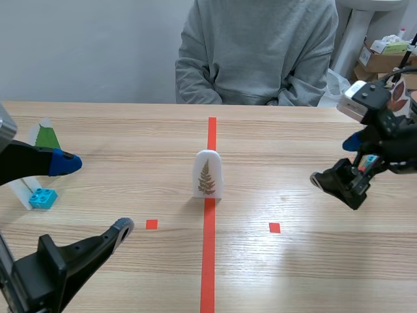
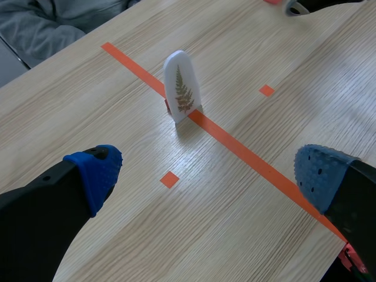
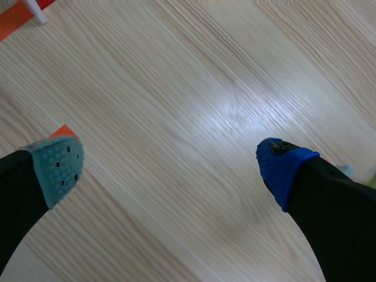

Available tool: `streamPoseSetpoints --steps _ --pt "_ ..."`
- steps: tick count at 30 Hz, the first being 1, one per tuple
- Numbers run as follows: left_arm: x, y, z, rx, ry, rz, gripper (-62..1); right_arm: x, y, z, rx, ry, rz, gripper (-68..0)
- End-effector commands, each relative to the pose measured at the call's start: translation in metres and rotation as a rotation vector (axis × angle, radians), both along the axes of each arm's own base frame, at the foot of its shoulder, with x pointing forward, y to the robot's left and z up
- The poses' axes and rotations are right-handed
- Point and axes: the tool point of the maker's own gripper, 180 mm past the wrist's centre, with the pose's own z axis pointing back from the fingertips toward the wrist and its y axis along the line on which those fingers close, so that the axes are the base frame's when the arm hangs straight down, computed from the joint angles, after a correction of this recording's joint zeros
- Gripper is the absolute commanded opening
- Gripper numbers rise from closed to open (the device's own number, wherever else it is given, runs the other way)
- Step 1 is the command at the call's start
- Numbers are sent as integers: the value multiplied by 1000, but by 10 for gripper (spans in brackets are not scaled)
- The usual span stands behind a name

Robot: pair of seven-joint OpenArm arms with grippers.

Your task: Do the leaf sorting experiment

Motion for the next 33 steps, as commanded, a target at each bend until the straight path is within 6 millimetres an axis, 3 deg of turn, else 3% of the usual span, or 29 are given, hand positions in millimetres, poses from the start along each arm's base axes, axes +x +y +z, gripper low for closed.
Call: streamPoseSetpoints --steps 1,8,19,26,31,33 --pt "2 -1 4 -11 -19 14 14 15 8 19 12 -53 33 -71" --pt "3 0 4 -14 -24 36 14 34 58 12 15 -35 150 -71" --pt "3 0 4 -15 -24 37 14 28 147 -18 42 24 316 -72" --pt "3 0 4 -16 -24 37 14 23 172 -33 50 31 350 -72" --pt "3 0 4 -16 -24 37 14 23 181 -33 69 16 356 -73" --pt "3 0 4 -16 -24 37 14 23 182 -32 71 8 360 -106"
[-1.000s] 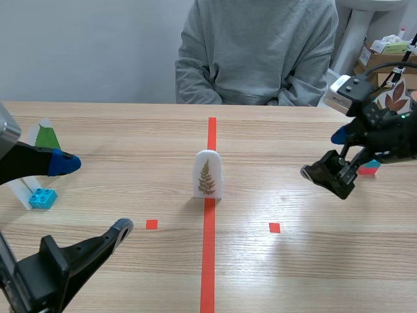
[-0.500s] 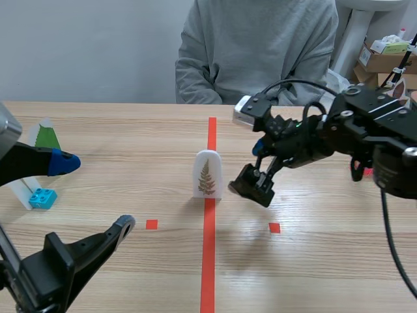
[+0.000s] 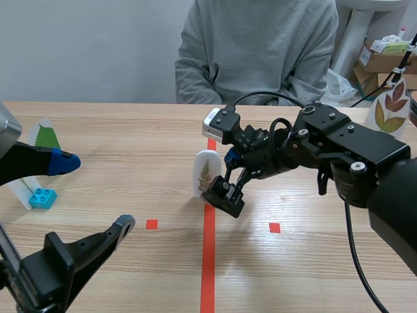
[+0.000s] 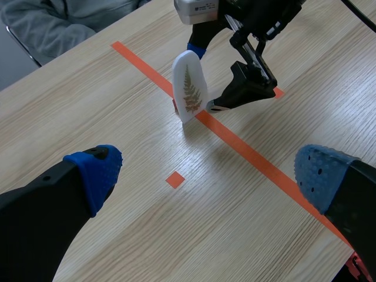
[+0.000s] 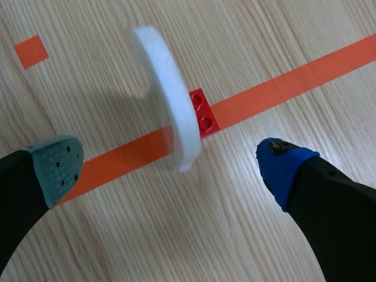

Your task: Do the leaf sorting experiment

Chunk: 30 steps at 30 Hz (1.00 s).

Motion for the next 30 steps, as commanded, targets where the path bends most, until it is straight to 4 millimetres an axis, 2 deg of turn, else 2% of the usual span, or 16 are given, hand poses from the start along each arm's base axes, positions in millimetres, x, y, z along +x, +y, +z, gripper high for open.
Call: streamPoseSetpoints --steps 1,5,9,22,27,30 --pt "1 -1 5 -20 -13 2 14 12 4 18 24 -47 7 -131" --pt "1 -1 5 -20 -13 2 14 11 7 20 44 -53 9 -203" --pt "1 -1 5 -20 -13 2 14 12 9 23 65 -63 11 -220" --pt "1 -1 5 -20 -13 2 14 13 12 28 92 -76 13 -501" --pt "1 -1 5 -20 -13 2 14 13 12 28 93 -76 13 -582" --pt "1 -1 5 -20 -13 2 14 13 12 28 95 -77 14 -601"
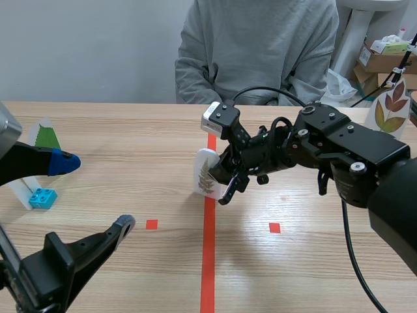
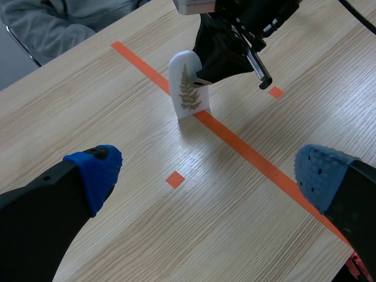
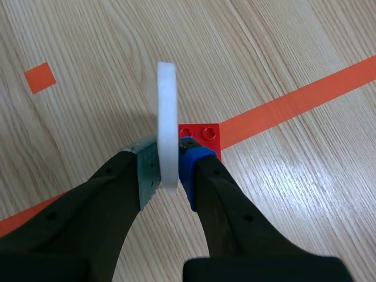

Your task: Do the leaf sorting experiment

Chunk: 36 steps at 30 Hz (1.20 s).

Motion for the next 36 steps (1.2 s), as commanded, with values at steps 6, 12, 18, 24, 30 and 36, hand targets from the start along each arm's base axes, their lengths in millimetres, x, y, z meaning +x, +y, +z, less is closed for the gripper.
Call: streamPoseSetpoints --steps 6,12,18,24,30,36 --pt "1 -1 5 -20 -13 2 14 11 5 19 38 -47 5 -644" --pt "1 -1 5 -20 -13 2 14 12 5 20 47 -46 -4 -658" --pt "1 -1 5 -20 -13 2 14 17 -4 24 67 -17 -68 -658" --pt "1 -1 6 -20 -16 2 14 19 -51 31 79 -6 -242 -658" --pt "2 -2 6 -21 -19 2 14 2 -122 32 42 -51 -466 -658" --pt "2 -2 6 -21 -18 2 14 -23 -183 40 39 -78 -667 -658"
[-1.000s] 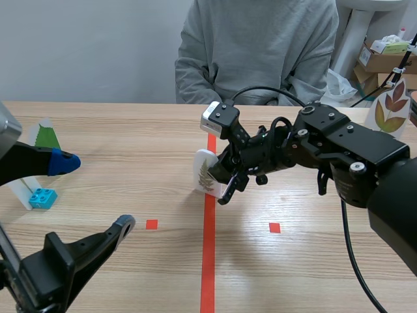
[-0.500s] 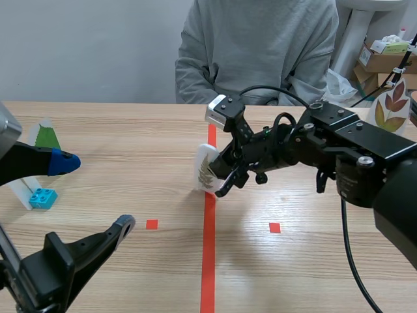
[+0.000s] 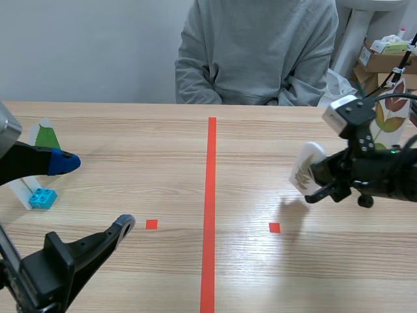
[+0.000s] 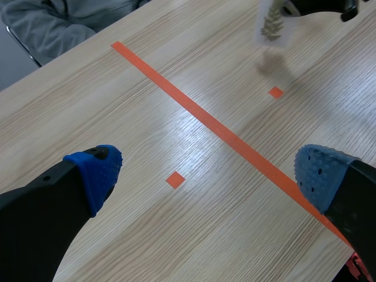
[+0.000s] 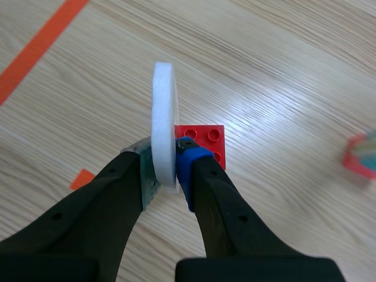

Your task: Do the leaf sorting experiment

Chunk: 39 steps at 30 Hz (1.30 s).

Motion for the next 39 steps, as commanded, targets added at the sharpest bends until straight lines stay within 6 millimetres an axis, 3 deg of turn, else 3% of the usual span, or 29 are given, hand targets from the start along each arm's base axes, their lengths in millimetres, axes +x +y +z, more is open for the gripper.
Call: streamPoseSetpoints --steps 1,9,14,17,25,32,39 --pt "2 -2 6 -20 -18 2 14 3 -10 10 9 -33 -28 -658" --pt "2 -2 6 -20 -18 2 14 -23 -92 16 33 -37 -275 -658" --pt "2 -2 6 -20 -18 2 14 -29 -141 28 13 -85 -403 -658" --pt "2 -2 6 -21 -18 2 14 -30 -161 21 6 -80 -454 -658" --pt "2 -2 6 -20 -18 2 14 -13 -162 -1 56 -34 -409 -658" --pt "2 -2 6 -20 -18 2 14 14 -166 8 80 -67 -413 -658" --pt "2 -2 6 -20 -17 2 14 25 -169 8 117 -87 -439 -658"
